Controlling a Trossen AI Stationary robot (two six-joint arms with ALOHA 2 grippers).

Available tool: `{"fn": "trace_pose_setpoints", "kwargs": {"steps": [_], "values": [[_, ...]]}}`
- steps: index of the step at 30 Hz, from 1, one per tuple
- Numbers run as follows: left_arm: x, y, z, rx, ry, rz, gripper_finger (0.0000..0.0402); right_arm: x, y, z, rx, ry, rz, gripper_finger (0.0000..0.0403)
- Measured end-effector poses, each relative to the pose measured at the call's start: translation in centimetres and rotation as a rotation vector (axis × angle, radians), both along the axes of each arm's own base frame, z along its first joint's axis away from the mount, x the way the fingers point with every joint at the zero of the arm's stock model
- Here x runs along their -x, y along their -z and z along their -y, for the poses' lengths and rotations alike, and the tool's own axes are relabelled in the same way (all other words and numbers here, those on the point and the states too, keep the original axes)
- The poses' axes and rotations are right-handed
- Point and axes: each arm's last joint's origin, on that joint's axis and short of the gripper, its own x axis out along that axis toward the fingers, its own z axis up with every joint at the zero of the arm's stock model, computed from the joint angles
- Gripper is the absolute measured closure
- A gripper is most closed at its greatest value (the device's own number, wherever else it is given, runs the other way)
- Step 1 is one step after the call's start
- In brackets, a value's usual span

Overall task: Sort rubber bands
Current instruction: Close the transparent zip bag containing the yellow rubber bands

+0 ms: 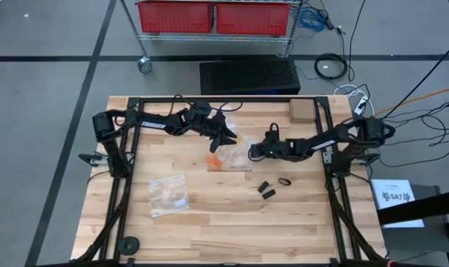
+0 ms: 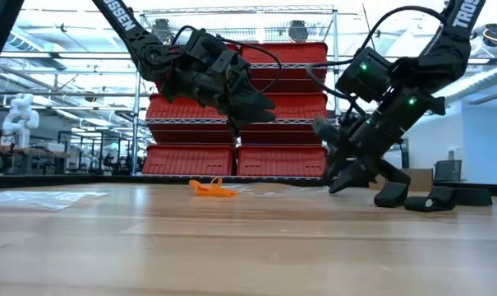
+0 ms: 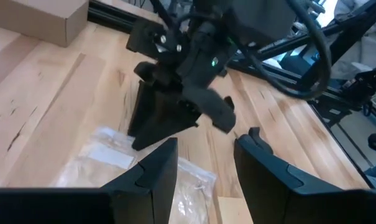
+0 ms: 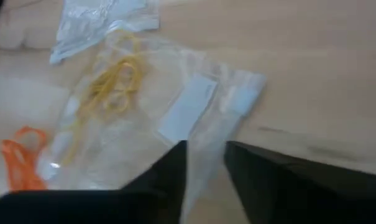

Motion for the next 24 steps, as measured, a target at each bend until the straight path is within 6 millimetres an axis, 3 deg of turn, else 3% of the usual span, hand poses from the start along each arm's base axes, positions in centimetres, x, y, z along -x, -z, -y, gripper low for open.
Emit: {"fn": "trace_pose_setpoints", "kwargs": {"steps": [4, 11, 18, 24], "values": [[0.1, -0.2, -0.5, 0.017, -0.021, 0.012, 0.0237, -0.1, -0.3, 0.1, 0.086, -0.062, -0.016, 0.0389], [0.5, -0.5, -1.4, 0.044, -0.014, 0.044, 0.0237, 0.0, -2.6, 0.4, 0.242, -0.17, -0.021, 0.04], [0.5, -0.6, -1.4, 0.053, 0.043, 0.059, 0.0237, 0.9, -7.6, 0.2, 0.443, -0.344, 0.072, 0.0401], [0.3, -0.9, -0.9, 0.04, 0.061, 0.084, 0.0237, 2.2, -10.9, -0.7, 0.51, -0.448, 0.195, 0.0402]]}}
